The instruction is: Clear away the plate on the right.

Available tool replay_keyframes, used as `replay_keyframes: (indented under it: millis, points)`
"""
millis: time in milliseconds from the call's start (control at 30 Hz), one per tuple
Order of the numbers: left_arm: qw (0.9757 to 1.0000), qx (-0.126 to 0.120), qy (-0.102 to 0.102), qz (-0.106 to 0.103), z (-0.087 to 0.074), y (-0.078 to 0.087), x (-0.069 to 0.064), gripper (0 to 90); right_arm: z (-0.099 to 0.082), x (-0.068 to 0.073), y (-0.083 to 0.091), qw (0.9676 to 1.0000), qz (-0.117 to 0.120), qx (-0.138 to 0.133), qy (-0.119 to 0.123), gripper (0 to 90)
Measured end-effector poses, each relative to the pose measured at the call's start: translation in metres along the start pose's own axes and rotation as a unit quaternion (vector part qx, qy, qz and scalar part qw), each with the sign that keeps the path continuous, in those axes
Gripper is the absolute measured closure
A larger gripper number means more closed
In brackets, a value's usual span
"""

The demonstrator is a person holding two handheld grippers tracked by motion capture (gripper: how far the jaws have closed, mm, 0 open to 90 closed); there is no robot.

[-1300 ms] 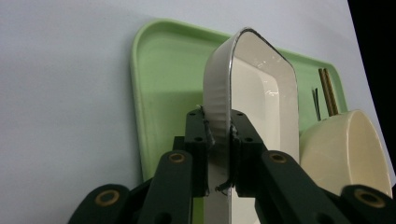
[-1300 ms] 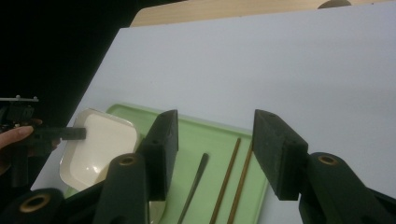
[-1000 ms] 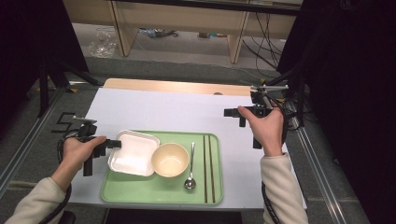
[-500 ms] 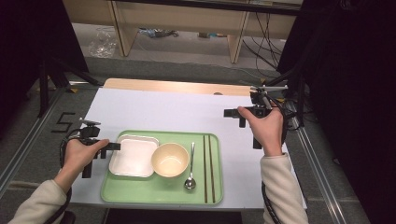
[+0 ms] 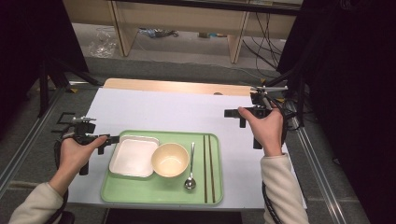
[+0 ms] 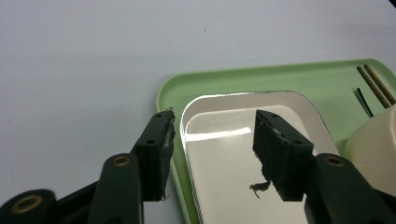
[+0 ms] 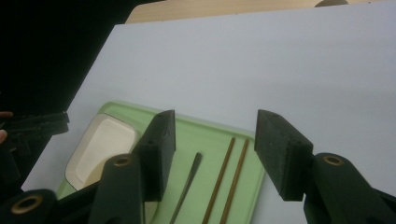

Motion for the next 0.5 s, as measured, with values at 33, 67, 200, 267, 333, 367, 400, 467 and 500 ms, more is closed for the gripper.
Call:
replay_keyframes:
  millis: [33,67,200,267,333,367,400,467,500]
  points:
    - [1.0000,-0.005,-0.009,0.000,0.001,0.001,0.000,45.9,0.000,0.000,0.000,1.0000,0.001,0.000,0.000,49.7]
    - [1.0000,-0.005,-0.009,0.000,0.001,0.001,0.000,44.5,0.000,0.001,-0.001,1.0000,0.003,-0.002,0.001,49.8]
    - [0.9983,-0.039,-0.042,0.006,0.005,0.009,-0.002,37.2,0.000,0.000,-0.004,0.9995,-0.001,-0.017,0.028,49.9]
    - [0.9972,-0.062,-0.042,0.008,0.007,0.013,-0.004,33.5,-0.001,0.002,-0.005,0.9990,-0.004,-0.029,0.034,49.9]
    - [0.9948,-0.088,-0.049,0.012,0.010,0.019,-0.004,31.7,-0.001,0.003,-0.007,0.9973,-0.004,-0.047,0.056,49.7]
    - [0.9937,-0.097,-0.054,0.015,0.011,0.022,-0.004,30.7,-0.002,0.004,-0.008,0.9961,-0.003,-0.060,0.064,49.6]
    - [0.9923,-0.110,-0.054,0.015,0.012,0.026,-0.005,30.0,-0.003,0.006,-0.010,0.9953,-0.001,-0.069,0.067,49.5]
    - [0.9896,-0.131,-0.056,0.018,0.013,0.031,-0.005,28.8,-0.007,0.006,-0.012,0.9930,-0.002,-0.079,0.088,49.5]
    - [0.9879,-0.143,-0.057,0.019,0.013,0.033,-0.005,28.1,-0.010,0.007,-0.015,0.9923,0.004,-0.084,0.091,49.5]
Point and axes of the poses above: each handheld gripper's, and its own axes: y roughly backward along the jaws, z roughly out of its top, x roughly to its left, the point moved 7 cm from there along -y, roughly forward along the jaws, and after that the axes turned 4 degrees about x, right-handed, at the moved point
